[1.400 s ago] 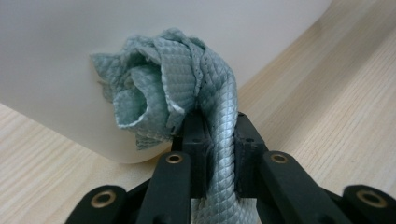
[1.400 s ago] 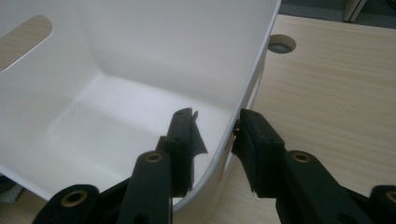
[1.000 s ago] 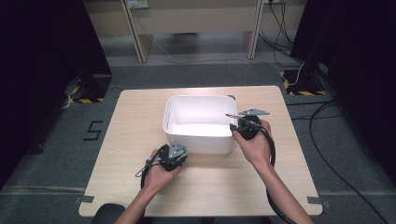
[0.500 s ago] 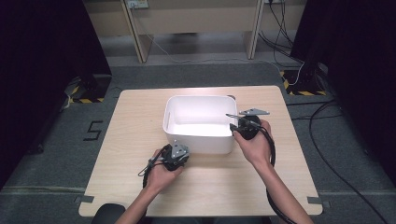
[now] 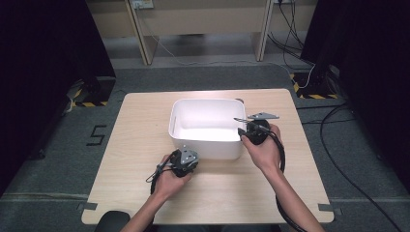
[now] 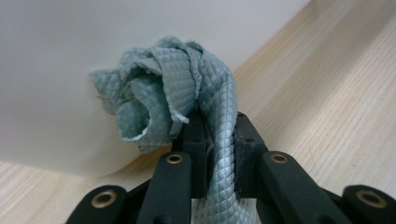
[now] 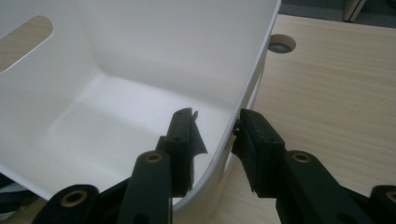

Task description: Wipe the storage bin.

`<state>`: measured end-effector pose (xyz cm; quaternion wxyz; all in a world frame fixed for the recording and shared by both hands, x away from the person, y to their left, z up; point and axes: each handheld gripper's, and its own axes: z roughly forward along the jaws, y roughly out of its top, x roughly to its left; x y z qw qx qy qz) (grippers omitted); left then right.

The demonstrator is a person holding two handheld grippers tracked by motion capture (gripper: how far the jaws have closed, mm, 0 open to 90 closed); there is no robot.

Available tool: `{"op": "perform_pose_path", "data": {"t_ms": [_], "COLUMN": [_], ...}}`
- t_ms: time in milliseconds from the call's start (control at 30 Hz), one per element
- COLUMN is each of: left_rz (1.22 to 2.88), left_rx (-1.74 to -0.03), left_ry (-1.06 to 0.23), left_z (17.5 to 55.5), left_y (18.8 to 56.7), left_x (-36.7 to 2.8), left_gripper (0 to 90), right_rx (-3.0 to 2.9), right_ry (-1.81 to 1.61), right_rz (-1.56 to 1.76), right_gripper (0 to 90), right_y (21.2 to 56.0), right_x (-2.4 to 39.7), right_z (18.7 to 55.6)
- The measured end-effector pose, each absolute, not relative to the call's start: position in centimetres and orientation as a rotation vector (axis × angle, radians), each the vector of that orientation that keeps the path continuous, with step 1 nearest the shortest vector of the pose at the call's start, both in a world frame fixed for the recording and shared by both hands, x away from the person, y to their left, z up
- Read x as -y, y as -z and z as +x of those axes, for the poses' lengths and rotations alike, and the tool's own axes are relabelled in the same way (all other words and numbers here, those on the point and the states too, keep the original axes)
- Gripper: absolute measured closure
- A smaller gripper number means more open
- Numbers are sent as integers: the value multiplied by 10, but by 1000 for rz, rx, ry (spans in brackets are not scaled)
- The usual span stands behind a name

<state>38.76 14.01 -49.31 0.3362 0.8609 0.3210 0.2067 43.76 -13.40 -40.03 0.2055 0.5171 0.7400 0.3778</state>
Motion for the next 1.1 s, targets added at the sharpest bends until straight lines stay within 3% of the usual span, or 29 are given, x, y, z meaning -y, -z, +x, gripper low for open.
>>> {"op": "perform_pose_path", "data": {"t_ms": [1100], "left_rz": [2154], "left_rx": [-791], "left_ry": [-585], "left_z": [379], "left_y": [459], "left_x": [-137], "left_gripper": [785], "right_rx": [-2062], "right_ry": [-1053], "right_rz": [1444], "right_gripper": [666], "right_y": [400], "right_x": [134], "right_z": [437]}}
